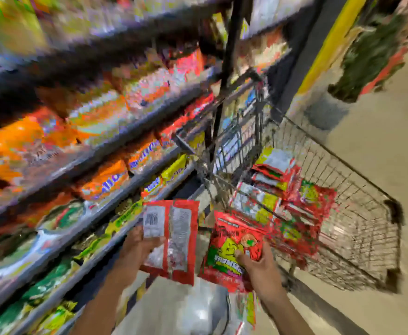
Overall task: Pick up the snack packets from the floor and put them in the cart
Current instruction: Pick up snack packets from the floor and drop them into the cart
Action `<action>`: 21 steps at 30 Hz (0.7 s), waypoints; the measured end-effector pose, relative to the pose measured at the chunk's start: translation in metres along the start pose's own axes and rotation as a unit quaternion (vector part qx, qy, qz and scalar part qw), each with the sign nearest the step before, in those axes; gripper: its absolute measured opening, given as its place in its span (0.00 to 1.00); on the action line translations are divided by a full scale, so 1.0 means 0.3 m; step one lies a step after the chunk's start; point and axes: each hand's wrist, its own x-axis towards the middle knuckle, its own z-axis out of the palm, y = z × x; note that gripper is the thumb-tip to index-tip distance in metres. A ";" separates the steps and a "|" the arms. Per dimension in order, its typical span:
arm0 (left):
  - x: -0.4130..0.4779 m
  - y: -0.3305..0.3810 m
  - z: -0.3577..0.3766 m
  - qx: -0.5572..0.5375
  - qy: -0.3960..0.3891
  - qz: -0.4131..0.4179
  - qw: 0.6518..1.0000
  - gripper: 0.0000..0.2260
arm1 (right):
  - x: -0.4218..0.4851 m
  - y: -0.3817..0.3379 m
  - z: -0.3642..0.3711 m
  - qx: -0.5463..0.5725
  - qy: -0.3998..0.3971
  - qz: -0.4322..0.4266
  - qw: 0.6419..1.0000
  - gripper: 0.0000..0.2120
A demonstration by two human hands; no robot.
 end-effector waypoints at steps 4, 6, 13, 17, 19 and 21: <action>-0.257 0.305 0.203 0.039 -0.041 0.058 0.997 0.30 | -0.217 -0.295 -0.288 0.023 0.055 -0.043 0.997 0.32; -0.348 0.423 0.319 0.065 -0.073 0.094 0.991 0.22 | -0.308 -0.397 -0.427 0.015 0.079 -0.063 0.995 0.33; -0.647 0.659 0.773 0.081 -0.149 0.165 0.972 0.25 | -0.540 -0.582 -0.923 0.044 0.143 -0.122 0.981 0.19; -0.806 0.695 1.056 0.100 -0.158 0.208 0.960 0.16 | -0.610 -0.615 -1.230 0.067 0.175 -0.162 0.969 0.15; -0.866 0.696 1.198 0.103 -0.153 0.223 0.957 0.14 | -0.638 -0.627 -1.384 0.093 0.169 -0.180 0.965 0.15; -0.927 0.691 1.340 0.100 -0.149 0.232 0.956 0.18 | -0.655 -0.630 -1.544 0.119 0.161 -0.191 0.961 0.16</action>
